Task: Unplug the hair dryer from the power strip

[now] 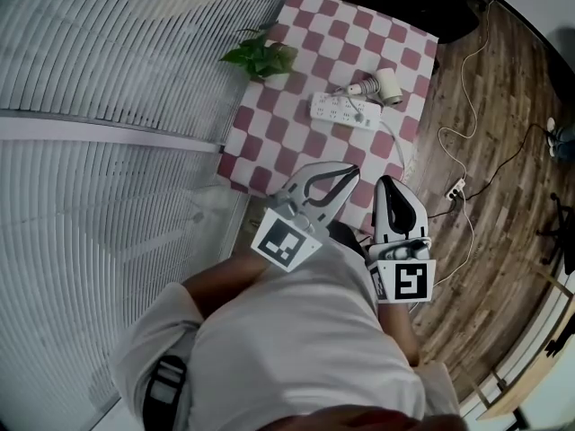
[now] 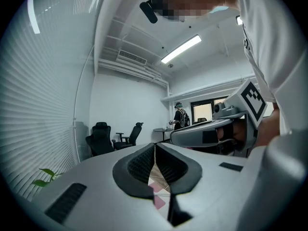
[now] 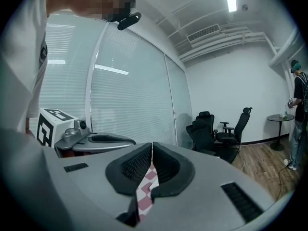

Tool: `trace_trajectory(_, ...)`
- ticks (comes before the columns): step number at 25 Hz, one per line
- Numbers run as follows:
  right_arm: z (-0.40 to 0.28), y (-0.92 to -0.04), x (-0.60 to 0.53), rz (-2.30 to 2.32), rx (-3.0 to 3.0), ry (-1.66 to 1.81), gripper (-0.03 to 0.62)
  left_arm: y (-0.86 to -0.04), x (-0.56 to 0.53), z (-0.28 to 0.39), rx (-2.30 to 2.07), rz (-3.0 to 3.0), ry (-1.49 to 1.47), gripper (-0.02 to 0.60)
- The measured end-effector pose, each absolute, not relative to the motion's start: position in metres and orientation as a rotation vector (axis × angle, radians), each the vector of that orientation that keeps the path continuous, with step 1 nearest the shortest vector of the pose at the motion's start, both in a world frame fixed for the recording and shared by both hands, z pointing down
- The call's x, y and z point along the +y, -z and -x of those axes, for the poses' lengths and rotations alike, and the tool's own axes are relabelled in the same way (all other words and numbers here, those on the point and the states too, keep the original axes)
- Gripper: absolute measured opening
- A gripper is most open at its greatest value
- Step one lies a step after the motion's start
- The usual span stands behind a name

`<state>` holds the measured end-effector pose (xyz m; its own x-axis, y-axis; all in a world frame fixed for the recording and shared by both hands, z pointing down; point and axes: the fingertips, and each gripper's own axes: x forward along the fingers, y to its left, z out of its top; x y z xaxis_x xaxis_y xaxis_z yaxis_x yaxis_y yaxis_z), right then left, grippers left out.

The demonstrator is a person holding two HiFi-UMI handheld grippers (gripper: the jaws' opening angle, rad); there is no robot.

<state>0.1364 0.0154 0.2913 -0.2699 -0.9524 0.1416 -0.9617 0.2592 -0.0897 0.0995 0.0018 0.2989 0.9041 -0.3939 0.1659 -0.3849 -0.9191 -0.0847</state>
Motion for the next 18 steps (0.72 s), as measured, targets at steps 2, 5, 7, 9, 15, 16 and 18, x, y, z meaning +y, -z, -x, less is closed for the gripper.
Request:
trace_trajectory(2, -0.138, -0.293, 0.012, -1.861, -2.445, -0.252, 0.034, -0.300, -0.001, -0.101, 0.616, 3.019, 0.282, 0.033)
trace_trajectory(5, -0.139, -0.297, 0.005, -1.865, -2.440, -0.261, 0.032, -0.304, -0.006, -0.103, 0.589, 3.015, 0.301, 0.034)
trace_trajectory(7, -0.138, -0.298, 0.000, -1.870, -2.435, -0.265, 0.032, -0.306, -0.010, -0.102, 0.575, 3.013, 0.308, 0.034)
trace_trajectory(9, -0.136, -0.301, -0.006, -1.874, -2.423, -0.268, 0.034, -0.308, -0.016, -0.100, 0.568, 3.018, 0.312, 0.033)
trace_trajectory(15, -0.132, -0.310, -0.023, -1.875, -2.374, -0.263, 0.032, -0.314, -0.033, -0.098, 0.520, 3.029, 0.319, 0.034)
trace_trajectory(16, -0.132, -0.313, -0.026, -1.877, -2.366, -0.269, 0.034, -0.317, -0.036, -0.097, 0.510, 3.029, 0.326, 0.034)
trace_trajectory(18, -0.131, -0.319, -0.032, -1.880, -2.350, -0.280, 0.034, -0.324, -0.043, -0.095, 0.493, 3.026, 0.342, 0.033)
